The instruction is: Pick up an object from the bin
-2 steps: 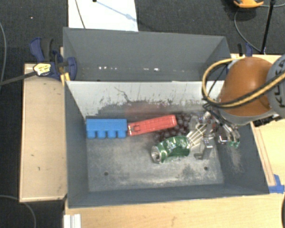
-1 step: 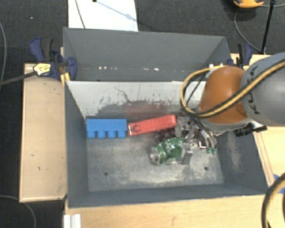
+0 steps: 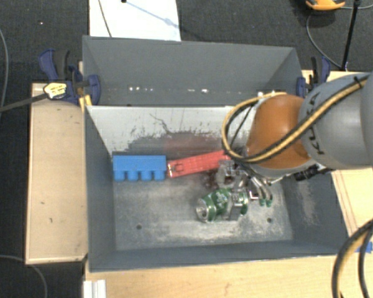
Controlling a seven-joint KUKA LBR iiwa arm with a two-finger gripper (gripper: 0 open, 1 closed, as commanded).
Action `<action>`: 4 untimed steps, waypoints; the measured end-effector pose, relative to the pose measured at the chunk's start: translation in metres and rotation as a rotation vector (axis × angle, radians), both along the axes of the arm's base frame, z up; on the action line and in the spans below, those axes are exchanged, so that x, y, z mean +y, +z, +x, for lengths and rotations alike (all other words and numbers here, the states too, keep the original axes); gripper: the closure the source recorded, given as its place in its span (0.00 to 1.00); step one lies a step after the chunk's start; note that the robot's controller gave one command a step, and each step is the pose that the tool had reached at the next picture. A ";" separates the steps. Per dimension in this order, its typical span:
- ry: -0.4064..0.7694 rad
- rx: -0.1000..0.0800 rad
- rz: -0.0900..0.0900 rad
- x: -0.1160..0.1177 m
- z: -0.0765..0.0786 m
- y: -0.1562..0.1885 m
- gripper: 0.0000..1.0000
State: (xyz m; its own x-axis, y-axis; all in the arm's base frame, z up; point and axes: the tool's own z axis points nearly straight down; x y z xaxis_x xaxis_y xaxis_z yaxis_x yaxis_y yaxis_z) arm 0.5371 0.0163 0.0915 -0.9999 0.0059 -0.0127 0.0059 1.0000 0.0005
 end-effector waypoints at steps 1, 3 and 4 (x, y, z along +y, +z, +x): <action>-0.017 -0.010 0.000 0.016 -0.002 -0.019 1.00; 0.024 -0.005 0.000 0.014 0.014 -0.020 1.00; 0.014 -0.004 0.001 0.013 0.018 -0.020 1.00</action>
Offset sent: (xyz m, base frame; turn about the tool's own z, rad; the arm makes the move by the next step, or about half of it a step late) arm 0.0000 0.0000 0.0000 0.0000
